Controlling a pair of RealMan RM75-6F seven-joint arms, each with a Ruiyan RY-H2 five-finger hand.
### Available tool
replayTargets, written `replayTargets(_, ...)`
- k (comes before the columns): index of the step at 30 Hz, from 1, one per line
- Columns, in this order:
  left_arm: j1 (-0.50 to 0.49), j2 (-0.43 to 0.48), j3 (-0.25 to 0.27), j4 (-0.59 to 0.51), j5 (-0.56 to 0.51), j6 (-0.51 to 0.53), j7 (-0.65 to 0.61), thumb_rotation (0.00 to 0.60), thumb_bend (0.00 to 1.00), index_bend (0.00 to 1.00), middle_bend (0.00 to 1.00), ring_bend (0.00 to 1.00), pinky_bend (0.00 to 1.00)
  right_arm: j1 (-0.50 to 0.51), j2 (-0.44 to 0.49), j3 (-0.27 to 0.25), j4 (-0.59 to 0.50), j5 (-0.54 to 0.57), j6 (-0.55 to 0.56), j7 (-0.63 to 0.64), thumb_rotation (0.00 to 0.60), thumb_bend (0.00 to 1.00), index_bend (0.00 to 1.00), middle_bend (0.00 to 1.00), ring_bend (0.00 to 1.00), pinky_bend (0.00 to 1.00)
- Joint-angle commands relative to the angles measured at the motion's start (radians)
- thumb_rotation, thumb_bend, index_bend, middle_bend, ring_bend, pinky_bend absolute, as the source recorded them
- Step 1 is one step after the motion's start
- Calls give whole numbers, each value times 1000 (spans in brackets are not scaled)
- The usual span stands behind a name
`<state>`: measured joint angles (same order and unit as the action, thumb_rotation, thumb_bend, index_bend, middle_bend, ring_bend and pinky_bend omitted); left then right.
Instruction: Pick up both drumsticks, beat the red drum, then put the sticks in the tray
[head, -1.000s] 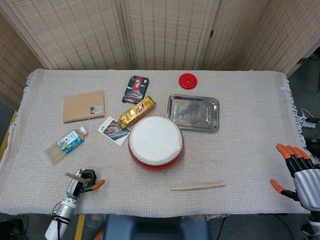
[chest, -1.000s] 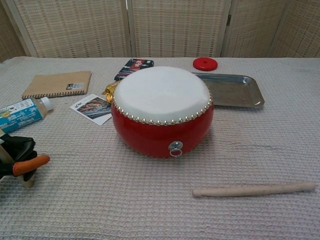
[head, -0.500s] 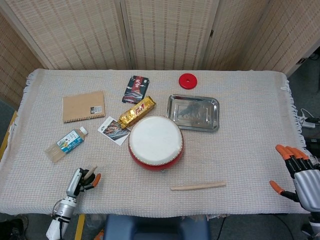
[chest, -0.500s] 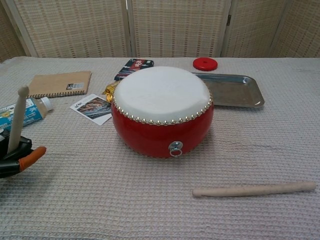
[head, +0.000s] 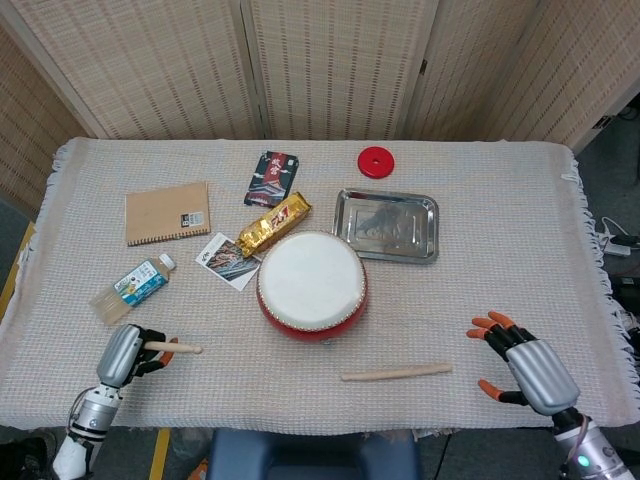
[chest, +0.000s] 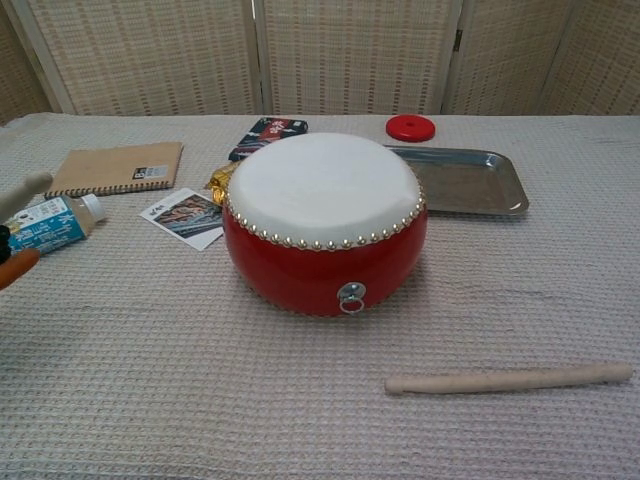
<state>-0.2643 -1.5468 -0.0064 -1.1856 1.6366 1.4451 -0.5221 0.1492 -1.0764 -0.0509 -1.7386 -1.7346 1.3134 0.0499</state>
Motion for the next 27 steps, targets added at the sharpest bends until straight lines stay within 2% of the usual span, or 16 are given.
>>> replayTargets(1, -3, 125, -17, -147, 19, 41, 184, 600, 486, 1000, 1000, 1000, 1000, 62, -132, 0, 35, 17, -115, -124, 600, 188, 366, 194, 53, 316)
replayTargets(5, 4, 164, -15, -214, 22, 55, 219, 600, 489, 1000, 1000, 1000, 1000, 94, -258, 11, 99, 26, -165, -204, 600, 233, 421, 194, 53, 316)
replayTargets(13, 17, 196, 5, -245, 14, 45, 262, 600, 473, 1000, 1000, 1000, 1000, 141, -451, 23, 261, 20, -194, -296, 600, 290, 468, 194, 54, 316)
replayTargets(19, 23, 203, 10, -250, 6, 40, 258, 600, 468, 1000, 1000, 1000, 1000, 166, -525, 23, 320, 41, -223, -328, 600, 299, 470, 194, 54, 316)
replayTargets(27, 25, 204, 16, -242, 2, 31, 246, 600, 467, 1000, 1000, 1000, 1000, 192, -563, 21, 328, 71, -248, -347, 600, 315, 491, 195, 54, 316)
